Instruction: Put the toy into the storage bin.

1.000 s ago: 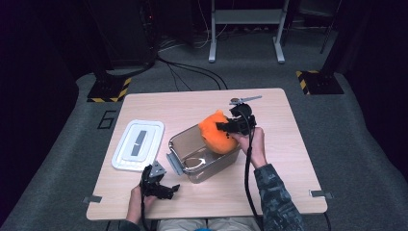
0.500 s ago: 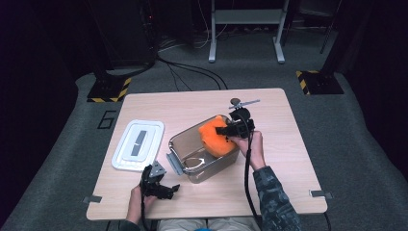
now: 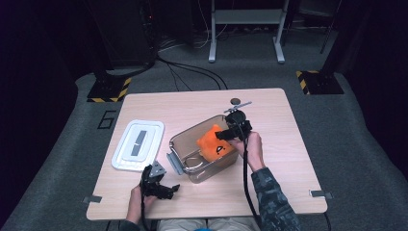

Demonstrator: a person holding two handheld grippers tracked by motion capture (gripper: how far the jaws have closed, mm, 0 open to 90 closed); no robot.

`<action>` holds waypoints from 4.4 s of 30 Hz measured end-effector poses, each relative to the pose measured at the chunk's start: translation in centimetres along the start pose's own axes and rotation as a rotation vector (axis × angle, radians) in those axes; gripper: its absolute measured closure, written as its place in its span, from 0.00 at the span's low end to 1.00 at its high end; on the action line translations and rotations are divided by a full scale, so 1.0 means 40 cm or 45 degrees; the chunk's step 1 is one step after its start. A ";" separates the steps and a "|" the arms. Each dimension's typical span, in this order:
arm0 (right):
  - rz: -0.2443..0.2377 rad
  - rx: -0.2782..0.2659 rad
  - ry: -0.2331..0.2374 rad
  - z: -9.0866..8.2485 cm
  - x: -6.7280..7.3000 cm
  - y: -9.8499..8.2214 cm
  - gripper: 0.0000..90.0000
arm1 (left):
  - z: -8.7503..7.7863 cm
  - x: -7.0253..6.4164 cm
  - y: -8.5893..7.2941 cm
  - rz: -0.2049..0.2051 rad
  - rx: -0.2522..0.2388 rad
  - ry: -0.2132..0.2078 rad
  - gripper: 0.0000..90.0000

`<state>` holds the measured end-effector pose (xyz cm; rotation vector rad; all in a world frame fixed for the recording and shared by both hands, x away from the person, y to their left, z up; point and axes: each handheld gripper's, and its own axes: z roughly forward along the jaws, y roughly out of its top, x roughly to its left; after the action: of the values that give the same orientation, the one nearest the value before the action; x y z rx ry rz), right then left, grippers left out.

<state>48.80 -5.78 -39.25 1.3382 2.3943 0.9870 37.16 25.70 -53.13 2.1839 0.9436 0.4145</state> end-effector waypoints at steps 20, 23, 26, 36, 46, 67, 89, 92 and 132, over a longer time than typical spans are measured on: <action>-0.057 -0.041 0.041 -0.030 -0.003 -0.020 0.57 | 0.001 0.000 0.000 -0.004 -0.002 -0.005 0.01; -0.049 -0.100 0.043 -0.059 -0.012 -0.027 0.49 | 0.001 0.000 0.000 -0.004 0.000 -0.003 0.01; -0.052 -0.136 0.026 -0.079 -0.025 -0.037 0.41 | 0.001 0.001 0.000 -0.002 -0.001 -0.002 0.01; 0.029 -0.329 -0.107 -0.172 -0.134 -0.145 0.07 | 0.000 0.001 0.001 -0.002 0.004 -0.008 0.01; 0.156 -0.293 -0.230 -0.123 -0.237 -0.320 0.00 | 0.001 0.001 0.001 -0.001 -0.003 -0.004 0.01; 0.095 -0.113 -0.300 0.023 -0.273 -0.443 0.00 | -0.001 0.004 0.001 0.006 0.010 -0.016 0.01; 0.057 -0.113 -0.272 0.026 -0.275 -0.440 0.00 | -0.036 0.024 -0.007 -0.118 -0.020 0.057 0.00; 0.057 -0.113 -0.272 0.026 -0.275 -0.440 0.00 | -0.051 0.041 -0.001 -0.133 -0.044 0.079 0.00; 0.069 -0.120 -0.273 0.027 -0.275 -0.440 0.00 | -0.146 0.269 0.093 -0.265 -0.106 0.248 0.04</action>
<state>43.68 -20.62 -52.88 1.4043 2.1385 0.9078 43.26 34.60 -46.28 1.9722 1.2239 0.5626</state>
